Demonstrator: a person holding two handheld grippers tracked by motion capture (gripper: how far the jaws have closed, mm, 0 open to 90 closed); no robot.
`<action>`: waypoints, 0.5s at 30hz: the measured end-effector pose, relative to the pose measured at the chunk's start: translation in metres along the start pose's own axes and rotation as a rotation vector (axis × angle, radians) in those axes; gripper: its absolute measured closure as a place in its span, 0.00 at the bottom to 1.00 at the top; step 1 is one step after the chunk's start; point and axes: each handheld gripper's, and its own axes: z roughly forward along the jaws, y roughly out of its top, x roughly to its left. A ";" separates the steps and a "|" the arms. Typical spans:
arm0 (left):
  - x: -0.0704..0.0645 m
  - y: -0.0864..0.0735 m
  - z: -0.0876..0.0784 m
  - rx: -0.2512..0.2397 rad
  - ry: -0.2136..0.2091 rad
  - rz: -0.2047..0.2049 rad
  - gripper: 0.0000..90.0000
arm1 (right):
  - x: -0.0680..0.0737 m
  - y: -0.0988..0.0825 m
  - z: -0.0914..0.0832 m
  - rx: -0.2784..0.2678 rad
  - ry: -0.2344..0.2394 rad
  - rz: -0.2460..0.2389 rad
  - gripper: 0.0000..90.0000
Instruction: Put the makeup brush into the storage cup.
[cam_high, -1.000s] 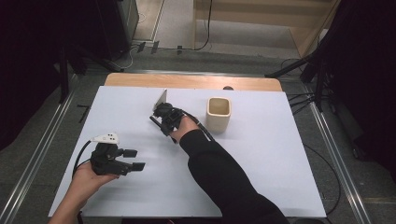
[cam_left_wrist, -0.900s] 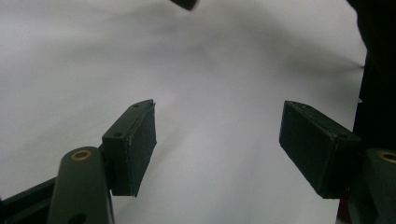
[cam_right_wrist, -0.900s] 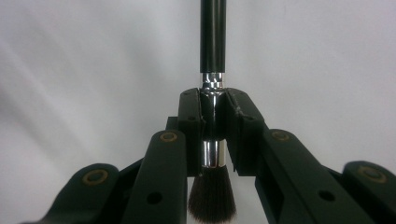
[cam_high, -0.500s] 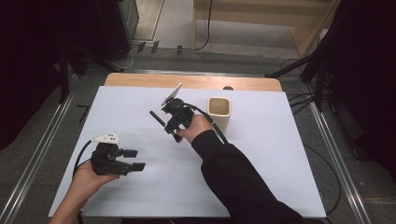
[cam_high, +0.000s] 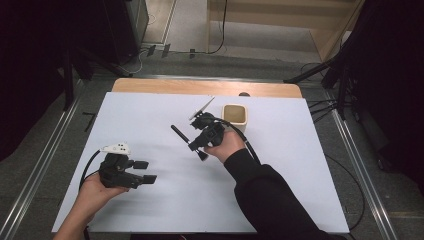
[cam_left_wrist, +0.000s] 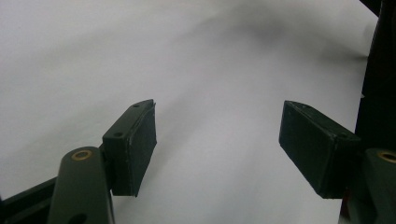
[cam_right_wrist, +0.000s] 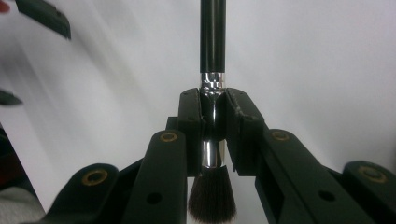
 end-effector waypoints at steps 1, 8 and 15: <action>0.000 0.000 0.000 0.000 -0.001 0.000 0.31 | -0.002 -0.008 -0.001 0.002 0.002 -0.005 0.88; -0.001 0.001 0.004 0.013 -0.004 0.008 0.32 | -0.008 -0.029 -0.007 -0.005 0.012 -0.014 0.88; -0.001 0.006 0.010 0.005 -0.016 0.003 0.32 | -0.012 -0.045 -0.011 -0.013 0.028 -0.029 0.88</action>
